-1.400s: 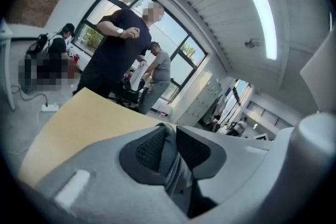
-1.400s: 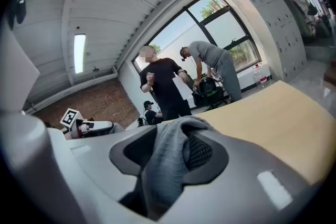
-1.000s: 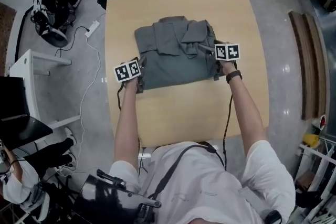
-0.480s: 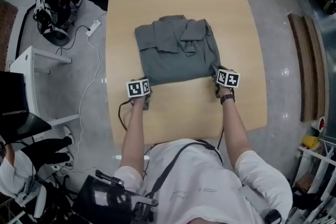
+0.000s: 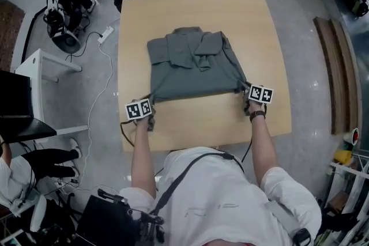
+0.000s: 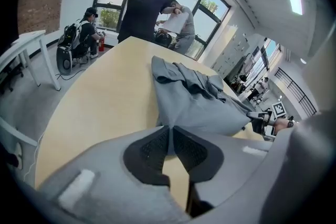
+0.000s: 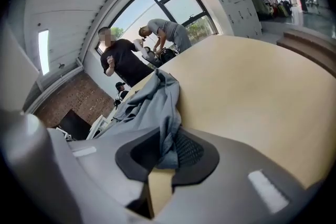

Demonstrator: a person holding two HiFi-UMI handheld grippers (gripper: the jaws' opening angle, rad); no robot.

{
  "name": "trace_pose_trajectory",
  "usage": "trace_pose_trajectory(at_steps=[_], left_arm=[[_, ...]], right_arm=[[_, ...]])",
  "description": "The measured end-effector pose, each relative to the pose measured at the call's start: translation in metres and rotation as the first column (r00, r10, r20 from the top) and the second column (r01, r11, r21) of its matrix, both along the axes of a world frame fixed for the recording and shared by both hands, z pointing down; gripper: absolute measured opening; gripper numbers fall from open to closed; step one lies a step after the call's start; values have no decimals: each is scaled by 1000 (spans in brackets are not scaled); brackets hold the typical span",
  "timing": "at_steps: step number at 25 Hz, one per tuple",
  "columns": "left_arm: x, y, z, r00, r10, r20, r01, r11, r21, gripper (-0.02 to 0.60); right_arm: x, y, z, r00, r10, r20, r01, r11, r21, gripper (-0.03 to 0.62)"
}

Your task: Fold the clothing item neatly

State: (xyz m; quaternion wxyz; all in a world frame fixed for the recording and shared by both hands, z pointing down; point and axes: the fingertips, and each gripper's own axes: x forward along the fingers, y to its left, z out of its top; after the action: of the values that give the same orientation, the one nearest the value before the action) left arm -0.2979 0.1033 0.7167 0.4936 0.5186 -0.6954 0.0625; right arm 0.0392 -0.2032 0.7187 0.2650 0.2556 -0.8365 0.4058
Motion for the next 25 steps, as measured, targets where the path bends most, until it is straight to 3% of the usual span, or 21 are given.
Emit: trace_pose_trajectory(at_steps=[7,11,15,18,25], left_arm=[[38,46,15,998,-47,-36,46,999,-21,28],[62,75,15,998,-51,-22,50,998,-42,28],[83,99,13,999,-21,44,25,995,-95,28],[101,115,14,997,7,81,3,991,-133,29],[148,162,21,999,5,51,3,987,-159,29]], right_arm=[[36,42,14,1000,15,-21,-16,999,-29,49],[59,73,8,997,-51,-54,50,999,-12,49],[86,112,9,981,-156,-114,160,987,33,49],[110,143,13,977,-167,-133,171,985,24,49],[155,191,10,971,-191,-145,195,981,16,50]])
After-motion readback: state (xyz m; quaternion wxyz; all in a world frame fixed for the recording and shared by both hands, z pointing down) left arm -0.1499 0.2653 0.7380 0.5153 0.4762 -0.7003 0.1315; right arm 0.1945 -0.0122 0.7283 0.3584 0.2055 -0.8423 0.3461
